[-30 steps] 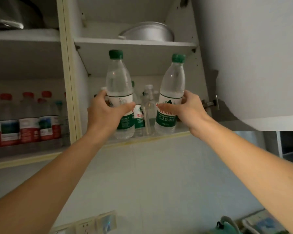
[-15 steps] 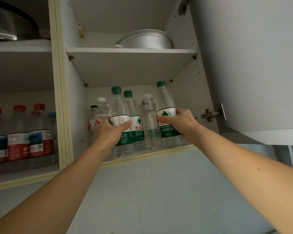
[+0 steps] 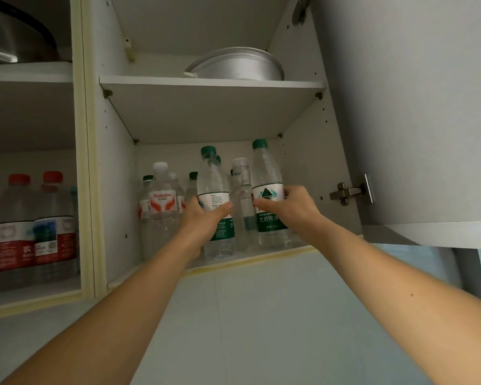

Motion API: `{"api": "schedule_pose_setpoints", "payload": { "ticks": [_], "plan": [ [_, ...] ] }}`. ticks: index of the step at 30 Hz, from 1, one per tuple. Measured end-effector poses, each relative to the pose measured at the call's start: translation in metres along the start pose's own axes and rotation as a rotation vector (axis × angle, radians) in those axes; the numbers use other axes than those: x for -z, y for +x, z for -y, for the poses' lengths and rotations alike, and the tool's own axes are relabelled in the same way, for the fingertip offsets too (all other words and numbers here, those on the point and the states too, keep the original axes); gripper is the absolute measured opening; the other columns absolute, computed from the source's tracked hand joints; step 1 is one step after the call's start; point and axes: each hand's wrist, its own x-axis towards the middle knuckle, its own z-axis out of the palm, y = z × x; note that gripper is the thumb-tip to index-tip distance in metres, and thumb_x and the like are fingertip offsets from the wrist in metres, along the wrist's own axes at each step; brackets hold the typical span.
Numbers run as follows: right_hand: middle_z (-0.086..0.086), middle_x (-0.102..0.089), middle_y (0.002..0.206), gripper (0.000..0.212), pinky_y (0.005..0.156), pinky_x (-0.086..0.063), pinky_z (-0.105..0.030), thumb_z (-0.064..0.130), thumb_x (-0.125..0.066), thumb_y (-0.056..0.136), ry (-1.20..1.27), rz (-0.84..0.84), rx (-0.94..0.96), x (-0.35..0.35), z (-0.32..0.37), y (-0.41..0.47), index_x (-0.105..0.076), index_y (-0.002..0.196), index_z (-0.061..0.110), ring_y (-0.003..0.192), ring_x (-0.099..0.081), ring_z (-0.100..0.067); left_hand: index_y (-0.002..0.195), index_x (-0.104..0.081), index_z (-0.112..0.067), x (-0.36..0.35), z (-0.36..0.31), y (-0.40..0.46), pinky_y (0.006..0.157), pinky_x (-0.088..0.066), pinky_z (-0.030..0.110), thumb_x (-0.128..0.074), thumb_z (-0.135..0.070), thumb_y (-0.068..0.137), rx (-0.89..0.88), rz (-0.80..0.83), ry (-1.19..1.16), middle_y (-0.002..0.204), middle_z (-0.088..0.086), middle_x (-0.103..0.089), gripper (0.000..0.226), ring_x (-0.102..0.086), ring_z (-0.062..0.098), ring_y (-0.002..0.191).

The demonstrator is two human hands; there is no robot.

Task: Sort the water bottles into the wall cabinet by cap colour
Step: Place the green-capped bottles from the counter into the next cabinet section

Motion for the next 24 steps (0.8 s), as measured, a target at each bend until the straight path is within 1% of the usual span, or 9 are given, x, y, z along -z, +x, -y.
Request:
{"api": "schedule_pose_setpoints", "payload": {
  "ticks": [2, 3, 5, 7, 9, 12, 16, 19, 24],
  "plan": [
    [-0.006, -0.073, 0.101, 0.054, 0.073, -0.064, -0.036, 0.041, -0.086, 0.076, -0.022, -0.023, 0.007, -0.002, -0.003, 0.004, -0.065, 0.114, 0.011, 0.086, -0.073, -0.020, 0.127, -0.051, -0.019, -0.009, 0.000, 0.003, 0.079, -0.057, 0.037, -0.077, -0.035, 0.087, 0.005, -0.012, 0.000, 0.112, 0.001, -0.065, 0.051, -0.065, 0.017, 0.096],
    [-0.005, -0.073, 0.100, 0.054, 0.073, -0.064, -0.037, 0.042, -0.087, 0.075, -0.031, -0.032, 0.008, -0.003, -0.004, 0.006, -0.065, 0.114, 0.012, 0.085, -0.073, -0.020, 0.128, -0.051, -0.019, -0.013, 0.000, 0.004, 0.088, -0.057, 0.043, -0.078, -0.035, 0.086, 0.012, -0.016, 0.000, 0.115, 0.003, -0.065, 0.051, -0.065, 0.021, 0.101],
    [-0.004, -0.073, 0.099, 0.055, 0.075, -0.064, -0.039, 0.045, -0.087, 0.074, -0.049, -0.045, 0.004, -0.006, -0.006, 0.009, -0.065, 0.113, 0.013, 0.085, -0.073, -0.020, 0.125, -0.051, -0.020, -0.018, 0.000, 0.007, 0.095, -0.055, 0.048, -0.078, -0.036, 0.086, 0.017, -0.023, 0.008, 0.116, 0.003, -0.065, 0.050, -0.065, 0.023, 0.104],
    [-0.003, -0.073, 0.099, 0.058, 0.073, -0.063, -0.037, 0.048, -0.087, 0.072, -0.060, -0.052, 0.002, -0.007, -0.007, 0.012, -0.064, 0.113, 0.014, 0.085, -0.072, -0.019, 0.124, -0.051, -0.022, -0.022, 0.001, 0.010, 0.095, -0.055, 0.048, -0.078, -0.037, 0.085, 0.017, -0.035, 0.022, 0.115, 0.002, -0.064, 0.050, -0.065, 0.024, 0.104],
    [-0.003, -0.072, 0.098, 0.059, 0.066, -0.061, -0.031, 0.050, -0.087, 0.071, -0.065, -0.054, 0.010, -0.009, -0.008, 0.014, -0.064, 0.112, 0.014, 0.083, -0.072, -0.017, 0.128, -0.051, -0.021, -0.024, 0.002, 0.011, 0.095, -0.055, 0.048, -0.078, -0.038, 0.085, 0.017, -0.042, 0.028, 0.117, 0.003, -0.065, 0.053, -0.065, 0.024, 0.105],
    [-0.002, -0.072, 0.101, 0.051, 0.057, -0.054, -0.023, 0.045, -0.086, 0.074, -0.073, -0.052, 0.028, -0.012, -0.013, 0.014, -0.063, 0.109, 0.017, 0.079, -0.069, -0.010, 0.129, -0.052, -0.020, -0.027, 0.004, 0.011, 0.095, -0.055, 0.049, -0.078, -0.040, 0.085, 0.011, -0.044, 0.026, 0.117, 0.004, -0.066, 0.055, -0.065, 0.025, 0.105],
    [-0.003, -0.071, 0.106, 0.058, 0.058, -0.053, -0.022, 0.043, -0.085, 0.076, -0.079, -0.059, 0.032, -0.013, -0.015, 0.015, -0.062, 0.119, 0.014, 0.083, -0.069, -0.012, 0.120, -0.050, -0.023, -0.027, 0.004, 0.014, 0.096, -0.054, 0.047, -0.078, -0.039, 0.085, 0.009, -0.044, 0.025, 0.112, 0.000, -0.064, 0.048, -0.064, 0.024, 0.106],
    [-0.003, -0.071, 0.104, 0.058, 0.059, -0.053, -0.022, 0.043, -0.086, 0.075, -0.080, -0.057, 0.038, -0.013, -0.013, 0.015, -0.063, 0.119, 0.014, 0.084, -0.069, -0.013, 0.115, -0.047, -0.028, -0.026, 0.004, 0.015, 0.096, -0.054, 0.045, -0.078, -0.039, 0.085, 0.000, -0.047, 0.032, 0.107, -0.003, -0.062, 0.045, -0.063, 0.023, 0.106],
    [-0.002, -0.071, 0.103, 0.054, 0.059, -0.052, -0.020, 0.041, -0.087, 0.075, -0.089, -0.063, 0.041, -0.013, -0.012, 0.012, -0.064, 0.117, 0.015, 0.084, -0.068, -0.012, 0.118, -0.047, -0.028, -0.028, 0.003, 0.014, 0.099, -0.052, 0.046, -0.078, -0.041, 0.084, -0.003, -0.055, 0.060, 0.118, 0.001, -0.063, 0.048, -0.062, 0.023, 0.109]
  ]
}}
